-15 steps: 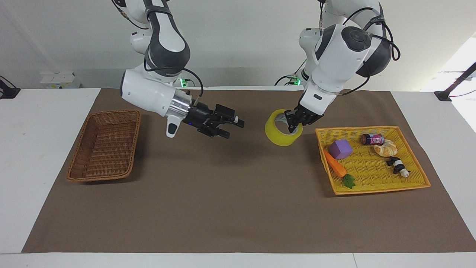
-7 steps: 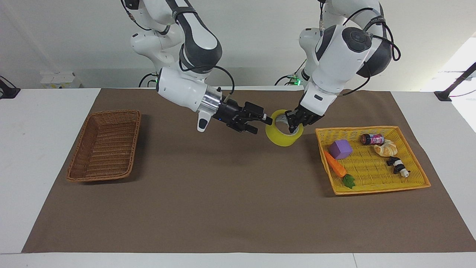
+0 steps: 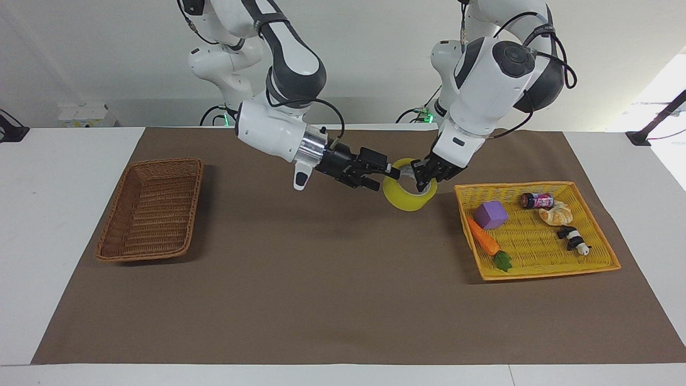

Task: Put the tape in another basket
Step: 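Grasp the tape rim with the right gripper beside the left gripper, then carry the tape with the right gripper while the left gripper withdraws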

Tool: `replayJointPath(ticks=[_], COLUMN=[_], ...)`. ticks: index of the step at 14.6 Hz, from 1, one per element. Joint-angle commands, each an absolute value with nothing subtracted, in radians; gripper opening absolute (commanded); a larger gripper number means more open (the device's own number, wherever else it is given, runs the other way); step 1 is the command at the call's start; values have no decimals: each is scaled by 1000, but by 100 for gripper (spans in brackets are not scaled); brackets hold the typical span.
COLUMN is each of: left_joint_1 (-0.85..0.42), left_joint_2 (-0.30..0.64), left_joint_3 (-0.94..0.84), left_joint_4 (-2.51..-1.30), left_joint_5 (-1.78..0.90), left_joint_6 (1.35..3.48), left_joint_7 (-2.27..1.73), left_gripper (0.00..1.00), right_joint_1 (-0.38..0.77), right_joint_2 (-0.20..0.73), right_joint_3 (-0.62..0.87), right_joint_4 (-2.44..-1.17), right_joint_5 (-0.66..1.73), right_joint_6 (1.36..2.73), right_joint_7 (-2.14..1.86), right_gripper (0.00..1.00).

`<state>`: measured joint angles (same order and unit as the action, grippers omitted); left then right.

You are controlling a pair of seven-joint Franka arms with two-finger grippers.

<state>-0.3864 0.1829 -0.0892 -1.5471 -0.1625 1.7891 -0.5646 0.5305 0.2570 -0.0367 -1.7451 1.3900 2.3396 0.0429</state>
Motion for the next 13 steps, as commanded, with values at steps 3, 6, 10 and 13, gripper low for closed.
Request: replayJointPath(ticks=[3,6,10,13], left_joint_1=[-384,-383,-383,-382], left_joint_2=[147,147,147,149], left_joint_3=[-86,-86,-86,-86], left_joint_4=[-1572,-1572,-1572,-1572], left_joint_5=[-152,-152,-153,-153], left_joint_6=[1781,1782,1786,1787], left_joint_7=[-565,-566,-569,-568], left_gripper=[0,0,0,1], right_joint_1=[560,558,543,551], right_joint_2=[259,259,258,259], right_joint_3=[-40,-41,-40,-40], right_joint_4=[-1749,-1749,-1749,-1747], right_joint_5=[1410,1408,1407,1407], right_joint_6=[2355,2353,2336,2352], right_joint_7=[58,61,58,57], right_gripper=[98,92,24,0])
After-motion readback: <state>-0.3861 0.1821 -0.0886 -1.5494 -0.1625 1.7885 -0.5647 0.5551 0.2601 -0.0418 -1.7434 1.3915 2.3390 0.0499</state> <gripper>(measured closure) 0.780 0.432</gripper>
